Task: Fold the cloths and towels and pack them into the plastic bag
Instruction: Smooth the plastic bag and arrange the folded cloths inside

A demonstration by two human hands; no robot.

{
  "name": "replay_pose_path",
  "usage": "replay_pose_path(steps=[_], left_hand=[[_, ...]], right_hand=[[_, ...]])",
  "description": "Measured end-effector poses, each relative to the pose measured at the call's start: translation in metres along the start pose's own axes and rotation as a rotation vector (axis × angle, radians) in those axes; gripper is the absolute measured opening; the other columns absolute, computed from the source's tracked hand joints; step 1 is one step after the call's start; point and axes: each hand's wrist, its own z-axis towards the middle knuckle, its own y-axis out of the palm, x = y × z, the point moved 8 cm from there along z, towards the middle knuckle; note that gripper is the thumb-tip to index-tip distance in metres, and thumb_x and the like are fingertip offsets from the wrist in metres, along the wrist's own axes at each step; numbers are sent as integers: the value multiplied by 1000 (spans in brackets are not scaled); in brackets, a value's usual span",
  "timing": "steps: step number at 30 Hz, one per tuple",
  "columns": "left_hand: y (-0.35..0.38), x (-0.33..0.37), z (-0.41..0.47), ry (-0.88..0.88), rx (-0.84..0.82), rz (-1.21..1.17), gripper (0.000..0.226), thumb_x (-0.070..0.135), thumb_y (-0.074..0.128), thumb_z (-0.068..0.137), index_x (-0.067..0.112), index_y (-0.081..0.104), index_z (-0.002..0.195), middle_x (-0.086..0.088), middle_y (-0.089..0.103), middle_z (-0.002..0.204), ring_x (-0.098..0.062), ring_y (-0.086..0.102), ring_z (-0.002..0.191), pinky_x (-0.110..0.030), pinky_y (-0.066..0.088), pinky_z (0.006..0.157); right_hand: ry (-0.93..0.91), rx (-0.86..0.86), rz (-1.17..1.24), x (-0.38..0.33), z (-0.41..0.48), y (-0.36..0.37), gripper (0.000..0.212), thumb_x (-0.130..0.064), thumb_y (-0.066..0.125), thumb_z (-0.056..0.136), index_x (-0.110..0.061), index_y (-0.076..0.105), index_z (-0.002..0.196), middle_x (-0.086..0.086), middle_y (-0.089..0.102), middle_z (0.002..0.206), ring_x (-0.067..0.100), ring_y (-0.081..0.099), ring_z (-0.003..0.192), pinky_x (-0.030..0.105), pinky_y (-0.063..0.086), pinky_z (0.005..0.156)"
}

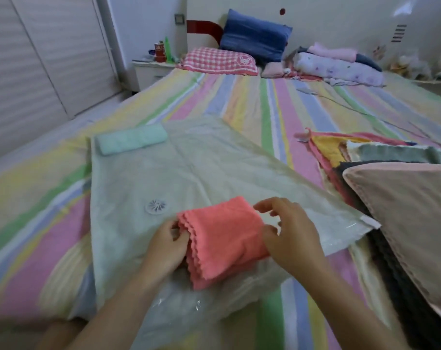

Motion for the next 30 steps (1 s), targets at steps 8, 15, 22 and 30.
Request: replay_pose_path(steps=[8, 15, 22, 30], left_hand=[[13, 1, -10, 12, -156, 87, 106, 69, 83, 43, 24, 39, 128, 11, 58, 124, -9, 59, 110, -35, 48, 99], [15, 13, -18, 144, -212, 73, 91, 6, 79, 73, 19, 23, 143, 18, 47, 119, -8, 49, 120, -18, 38, 95], [-15, 19, -28, 54, -118, 294, 96, 11, 59, 79, 27, -1, 153, -6, 61, 122, -24, 60, 108, -39, 50, 93], [55, 55, -69, 621, -128, 922, 80, 51, 0, 83, 18, 11, 154, -1, 11, 162, -14, 2, 149, -33, -2, 122]], right_hand=[[-9, -307, 33, 22, -24, 24, 58, -35, 66, 76, -46, 44, 129, -21, 40, 126, -1, 54, 95, 19, 48, 77], [339, -228, 432, 34, -24, 33, 35, -54, 60, 85, -37, 55, 115, -8, 61, 112, 8, 62, 87, 28, 51, 73], [317, -366, 443, 16, -33, 54, 67, -16, 72, 82, -38, 37, 135, -5, 56, 104, 13, 62, 87, 33, 56, 78], [147, -376, 309, 1, -36, 65, 87, -31, 72, 79, -37, 19, 148, -4, 49, 125, 20, 55, 113, 31, 45, 89]])
